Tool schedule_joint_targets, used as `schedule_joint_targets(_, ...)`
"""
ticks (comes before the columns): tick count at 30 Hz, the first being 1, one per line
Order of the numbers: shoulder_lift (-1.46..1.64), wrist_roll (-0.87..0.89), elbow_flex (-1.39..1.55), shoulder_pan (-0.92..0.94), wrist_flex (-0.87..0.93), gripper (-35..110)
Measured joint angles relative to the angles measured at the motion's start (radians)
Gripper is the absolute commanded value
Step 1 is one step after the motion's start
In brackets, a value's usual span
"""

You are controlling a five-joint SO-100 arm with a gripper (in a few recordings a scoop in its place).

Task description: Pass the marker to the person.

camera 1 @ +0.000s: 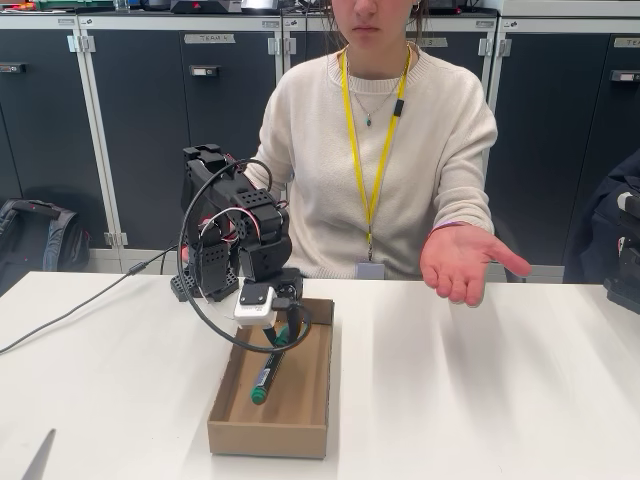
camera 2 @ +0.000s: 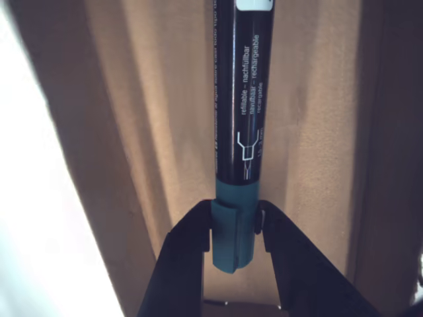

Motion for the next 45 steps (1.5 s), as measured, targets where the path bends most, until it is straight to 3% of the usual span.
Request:
schedule_joint_targets(17, 0.282, -0.253, -0.046, -0.172, -0.017, -5)
schedule_joint_targets(25, 0.337, -0.29, -0.061, -0.38, -0.193, -5)
schedule_joint_targets(37, -0.018, -0.281, -0.448, -0.436, -0.275, -5)
schedule_joint_targets(45, -0.255, -0.262, -0.546, -0.399, -0.376, -5)
